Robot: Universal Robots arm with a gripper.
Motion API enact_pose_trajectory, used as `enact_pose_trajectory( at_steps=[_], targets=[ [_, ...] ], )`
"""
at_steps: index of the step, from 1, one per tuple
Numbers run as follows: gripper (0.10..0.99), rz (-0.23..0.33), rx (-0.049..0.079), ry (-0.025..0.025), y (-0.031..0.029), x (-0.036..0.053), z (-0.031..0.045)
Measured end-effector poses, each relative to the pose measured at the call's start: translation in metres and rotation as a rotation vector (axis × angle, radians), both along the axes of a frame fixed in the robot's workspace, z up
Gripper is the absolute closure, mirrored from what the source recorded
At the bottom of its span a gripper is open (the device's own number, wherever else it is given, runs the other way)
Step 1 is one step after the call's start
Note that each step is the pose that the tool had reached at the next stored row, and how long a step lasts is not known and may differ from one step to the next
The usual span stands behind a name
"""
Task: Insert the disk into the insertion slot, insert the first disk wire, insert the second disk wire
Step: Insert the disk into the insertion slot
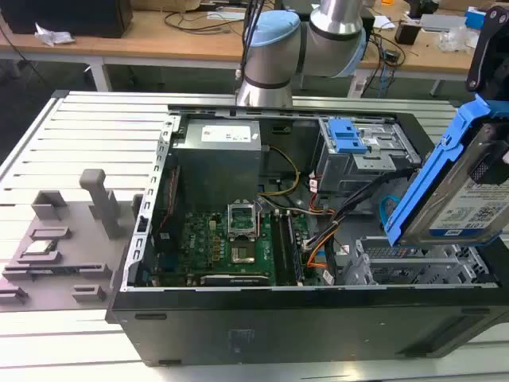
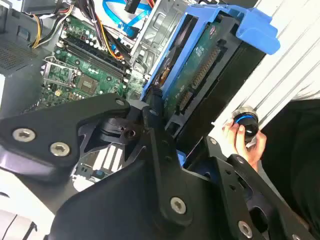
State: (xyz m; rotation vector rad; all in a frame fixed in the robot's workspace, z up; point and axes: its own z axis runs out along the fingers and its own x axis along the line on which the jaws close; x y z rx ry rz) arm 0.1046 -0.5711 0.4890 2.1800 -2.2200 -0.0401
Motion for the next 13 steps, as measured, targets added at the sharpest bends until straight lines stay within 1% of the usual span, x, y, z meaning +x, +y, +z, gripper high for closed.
enact_pose_trajectory(
  at_steps=[1,2,3,4,5,6,8,10,12,13],
  targets=[
    [0.725,0.0,0.0,0.0,0.0,0.0,-0.0004],
    [0.725,0.0,0.0,0.0,0.0,0.0,-0.0057],
    [0.725,0.0,0.001,-0.0001,0.0001,0.0001,-0.0091],
    [0.725,0.0,0.012,0.0,0.0001,0.0001,-0.0126],
    [0.725,0.0,0.015,0.0,0.0003,0.0001,-0.015],
    [0.725,0.0,0.015,0.0,0.001,0.0001,-0.0205],
    [0.725,0.0,0.015,0.0001,0.0018,0.0001,-0.0251],
    [0.725,0.0,0.015,0.0002,0.0044,0.0002,-0.032],
    [0.725,-0.001,0.015,0.0004,0.0067,0.0002,-0.0363],
    [0.725,-0.001,0.015,0.0006,0.0099,0.0003,-0.0409]
  ],
)
